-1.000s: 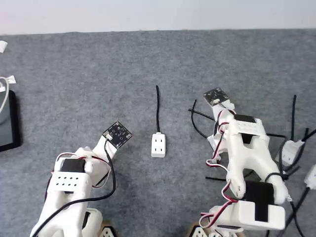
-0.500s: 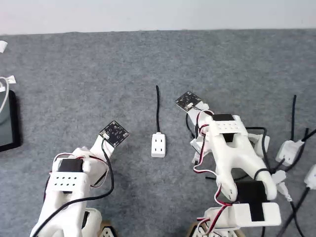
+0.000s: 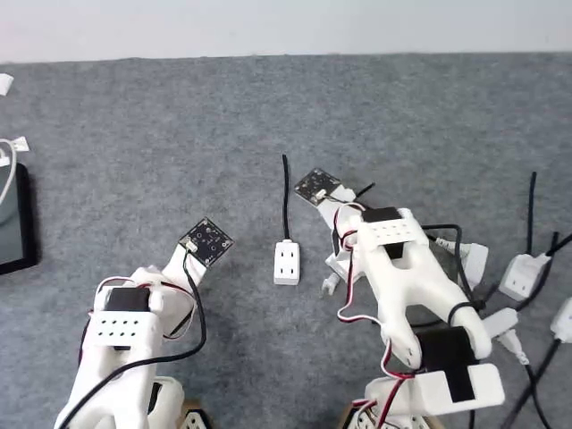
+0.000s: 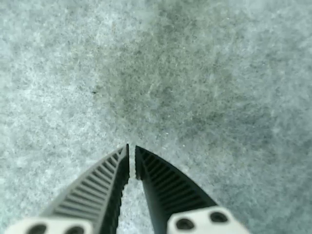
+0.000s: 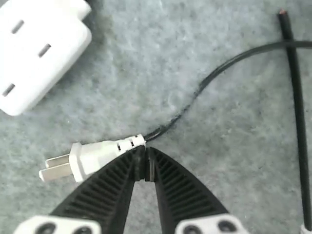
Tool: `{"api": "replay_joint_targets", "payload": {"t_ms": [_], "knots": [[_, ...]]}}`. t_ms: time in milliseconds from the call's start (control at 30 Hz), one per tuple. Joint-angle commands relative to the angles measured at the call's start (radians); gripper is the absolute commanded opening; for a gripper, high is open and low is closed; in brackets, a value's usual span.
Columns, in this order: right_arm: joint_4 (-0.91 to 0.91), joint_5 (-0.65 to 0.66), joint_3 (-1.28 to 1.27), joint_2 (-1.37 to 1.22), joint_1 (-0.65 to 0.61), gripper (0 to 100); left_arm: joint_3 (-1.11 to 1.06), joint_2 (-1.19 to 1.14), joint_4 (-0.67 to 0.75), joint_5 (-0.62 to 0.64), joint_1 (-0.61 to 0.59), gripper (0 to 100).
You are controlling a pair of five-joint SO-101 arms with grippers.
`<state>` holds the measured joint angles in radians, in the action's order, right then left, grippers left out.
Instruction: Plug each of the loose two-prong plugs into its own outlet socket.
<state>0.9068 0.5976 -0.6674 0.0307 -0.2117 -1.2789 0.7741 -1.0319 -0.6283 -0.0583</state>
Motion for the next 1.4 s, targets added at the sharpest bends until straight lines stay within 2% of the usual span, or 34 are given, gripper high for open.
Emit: {"api": "replay_joint_targets", "payload": {"t_ms": [0,200,467,800,900,1033,1100,1167,1367], "knots": [[-0.018,-0.012,0.003,0.01,-0.035,0.9,0.021,0.012,0.017,-0.005,-0.006,1],[-0.084,-0.091,0.003,0.028,-0.091,0.9,0.021,0.012,0.017,-0.005,-0.006,1],[-0.113,-0.1,0.023,0.007,-0.154,0.9,0.021,0.012,0.017,-0.005,-0.006,1],[0.05,-0.103,0.252,-0.194,-0.15,0.9,0.021,0.012,0.017,-0.005,-0.006,1],[0.039,-0.107,0.219,-0.166,-0.148,0.9,0.021,0.012,0.017,-0.005,-0.006,1],[-0.068,-0.173,0.1,-0.054,-0.148,0.9,0.021,0.012,0.017,-0.005,-0.006,1],[-0.119,-0.267,0.035,0.015,-0.148,0.9,0.021,0.012,0.017,-0.005,-0.006,1],[-0.137,-0.42,-0.006,0.082,-0.134,0.9,0.021,0.012,0.017,-0.006,-0.006,1],[-0.097,-0.792,-0.021,0.166,-0.068,1.2,0.021,0.012,0.017,-0.006,-0.006,1]]}}
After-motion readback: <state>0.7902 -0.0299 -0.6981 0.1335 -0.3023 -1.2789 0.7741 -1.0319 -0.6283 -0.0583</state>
